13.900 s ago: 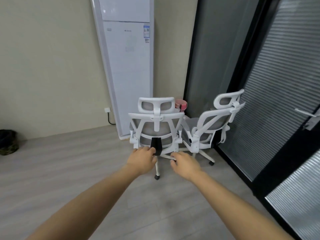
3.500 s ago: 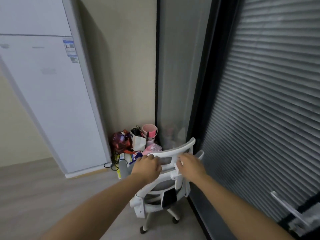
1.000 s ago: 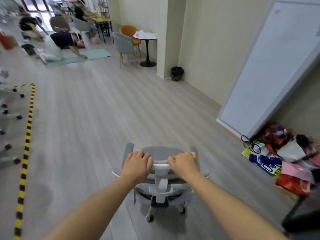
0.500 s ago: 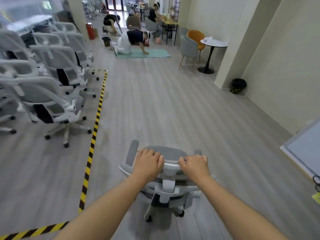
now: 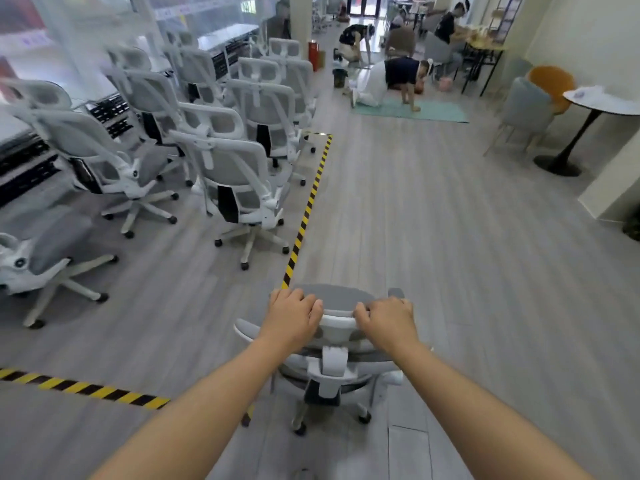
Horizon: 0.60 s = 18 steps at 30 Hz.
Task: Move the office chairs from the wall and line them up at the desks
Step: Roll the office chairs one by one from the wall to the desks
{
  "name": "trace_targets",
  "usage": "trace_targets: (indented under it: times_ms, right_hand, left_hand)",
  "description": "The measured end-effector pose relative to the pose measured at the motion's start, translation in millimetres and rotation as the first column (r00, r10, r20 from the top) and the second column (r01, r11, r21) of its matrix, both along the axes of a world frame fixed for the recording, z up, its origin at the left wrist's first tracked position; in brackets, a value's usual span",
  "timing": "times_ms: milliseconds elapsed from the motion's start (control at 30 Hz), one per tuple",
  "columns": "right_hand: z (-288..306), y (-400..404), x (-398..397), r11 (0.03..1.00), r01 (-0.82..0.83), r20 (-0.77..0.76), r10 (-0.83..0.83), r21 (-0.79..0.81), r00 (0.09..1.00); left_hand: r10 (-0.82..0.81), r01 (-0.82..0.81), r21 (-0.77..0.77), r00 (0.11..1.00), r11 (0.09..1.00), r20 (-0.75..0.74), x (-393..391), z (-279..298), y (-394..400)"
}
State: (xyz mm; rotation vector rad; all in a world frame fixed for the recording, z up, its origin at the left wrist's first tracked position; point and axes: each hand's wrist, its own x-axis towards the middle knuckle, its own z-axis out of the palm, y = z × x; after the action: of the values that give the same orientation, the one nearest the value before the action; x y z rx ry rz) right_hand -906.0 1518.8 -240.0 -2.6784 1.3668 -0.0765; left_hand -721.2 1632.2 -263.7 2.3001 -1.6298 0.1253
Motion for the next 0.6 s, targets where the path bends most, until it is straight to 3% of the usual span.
trace_targets:
  times_ms: [400,600]
  right_hand:
    - [9,-9,257,0.959,-0.281,-0.001,0.281,0.033,0.96]
    - [11,13,365,0.959,-0.281,0.038,0.279,0.046,0.96]
  left_hand:
    - [0.255,-0.248,-0.087,0.965,0.965,0.069,228,-3,30]
    - [0.232,-0.227,-0.055,0.968,0.972,0.094,337,4,54]
